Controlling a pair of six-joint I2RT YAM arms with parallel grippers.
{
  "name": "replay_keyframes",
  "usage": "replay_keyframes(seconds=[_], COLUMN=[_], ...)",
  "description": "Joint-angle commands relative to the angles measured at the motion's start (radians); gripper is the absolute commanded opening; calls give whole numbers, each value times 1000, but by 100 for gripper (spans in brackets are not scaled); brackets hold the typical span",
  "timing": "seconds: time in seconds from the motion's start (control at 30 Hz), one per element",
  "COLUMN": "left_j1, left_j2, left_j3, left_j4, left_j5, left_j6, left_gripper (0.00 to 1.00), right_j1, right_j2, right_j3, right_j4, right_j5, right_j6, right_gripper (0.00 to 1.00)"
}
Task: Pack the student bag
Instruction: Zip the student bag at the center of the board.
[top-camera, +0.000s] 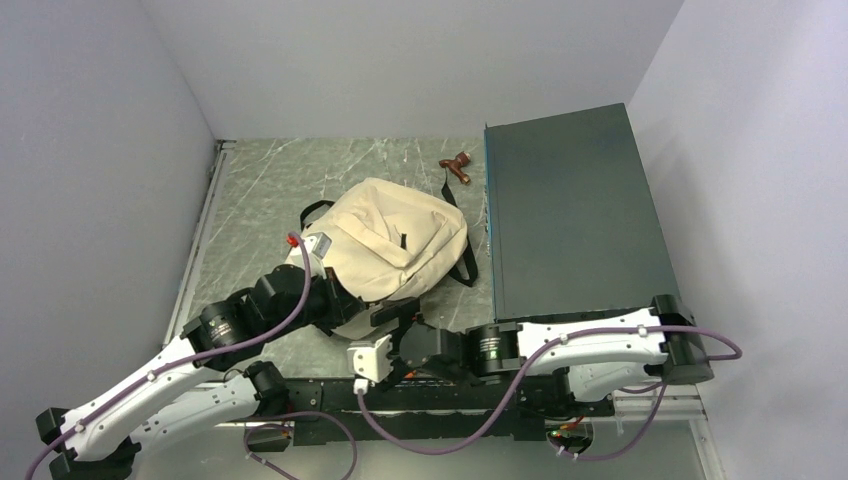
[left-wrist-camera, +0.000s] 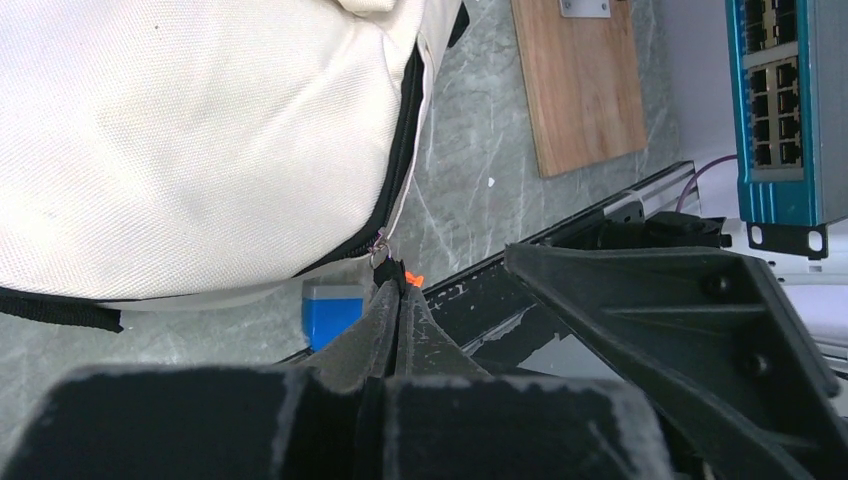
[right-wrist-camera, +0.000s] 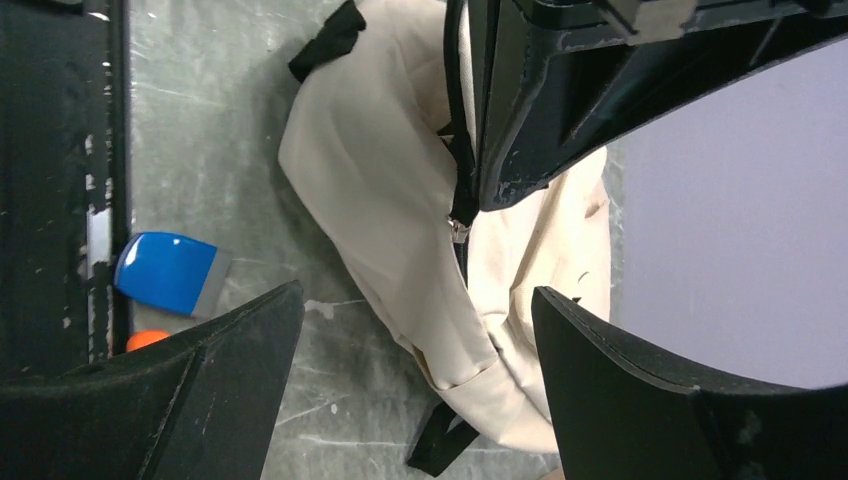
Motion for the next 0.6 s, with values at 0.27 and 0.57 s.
replay_keyframes(seconds=[0.27,0.57], left_j1=[-3,-3], left_j2=[-68,-64], left_j3=[-15,2], left_j4=[105,120], left_j5=[77,90], left_j6=[15,17], left_gripper=[0,0], right_j1=[-29,-93], right_j2=[42,65], right_j3=[-48,-85], right_j4=[140,215], right_j5=[175,4], right_j6=[55,20], right_gripper=[78,70])
